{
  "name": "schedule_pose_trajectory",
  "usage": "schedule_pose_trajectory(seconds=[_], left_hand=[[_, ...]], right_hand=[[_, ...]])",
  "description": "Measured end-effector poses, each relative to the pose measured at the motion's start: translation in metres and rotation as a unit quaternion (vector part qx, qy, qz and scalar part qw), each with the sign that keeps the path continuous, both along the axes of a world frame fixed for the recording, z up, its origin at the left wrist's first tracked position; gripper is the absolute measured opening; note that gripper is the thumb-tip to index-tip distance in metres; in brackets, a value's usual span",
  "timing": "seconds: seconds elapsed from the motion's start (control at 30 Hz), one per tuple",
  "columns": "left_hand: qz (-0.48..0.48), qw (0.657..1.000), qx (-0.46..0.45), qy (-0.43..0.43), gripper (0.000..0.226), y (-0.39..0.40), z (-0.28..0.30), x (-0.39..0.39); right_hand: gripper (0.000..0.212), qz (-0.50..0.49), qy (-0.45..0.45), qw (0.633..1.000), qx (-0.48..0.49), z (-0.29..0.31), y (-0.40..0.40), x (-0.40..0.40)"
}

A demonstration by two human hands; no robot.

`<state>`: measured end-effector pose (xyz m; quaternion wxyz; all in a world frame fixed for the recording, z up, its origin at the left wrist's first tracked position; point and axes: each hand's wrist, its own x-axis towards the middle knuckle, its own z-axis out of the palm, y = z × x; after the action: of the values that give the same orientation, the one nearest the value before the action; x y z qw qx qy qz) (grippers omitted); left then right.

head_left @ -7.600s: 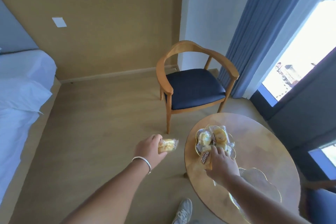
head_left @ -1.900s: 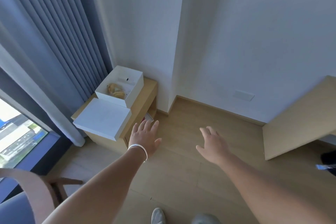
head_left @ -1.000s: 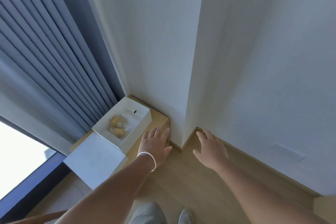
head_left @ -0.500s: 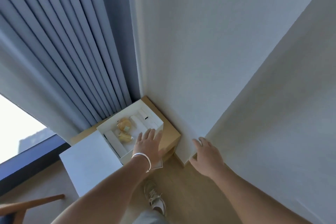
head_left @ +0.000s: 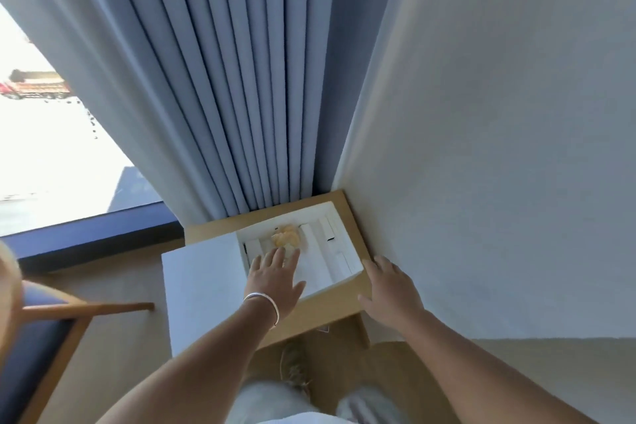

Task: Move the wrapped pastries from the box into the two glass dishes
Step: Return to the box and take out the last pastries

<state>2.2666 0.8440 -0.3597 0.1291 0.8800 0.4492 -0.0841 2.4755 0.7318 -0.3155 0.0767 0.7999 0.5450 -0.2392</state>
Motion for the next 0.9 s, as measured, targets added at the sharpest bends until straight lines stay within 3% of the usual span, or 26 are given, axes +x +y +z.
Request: schedule_pose_trajectory(seconds=[0.37, 0.57, 0.9], left_hand=[[0.169, 0.984, -0.046, 0.033, 0.070, 0.009, -0.015, -0.035], [0.181, 0.981, -0.071, 0.018, 0.076, 0.022, -0.039, -0.020], [0.202, 0.973, -0.114, 0.004, 0.096, 0.057, -0.133, 0.016]], right_hand=[[0.074, 0.163, 0.016, 0.986, -0.035, -0.037, 0.099, -0.012], [0.070, 0.224, 0.014, 0.973, -0.052, -0.064, 0.134, -0.012], [0.069, 0.341, 0.016, 0.940, 0.026, -0.158, 0.208, -0.032]])
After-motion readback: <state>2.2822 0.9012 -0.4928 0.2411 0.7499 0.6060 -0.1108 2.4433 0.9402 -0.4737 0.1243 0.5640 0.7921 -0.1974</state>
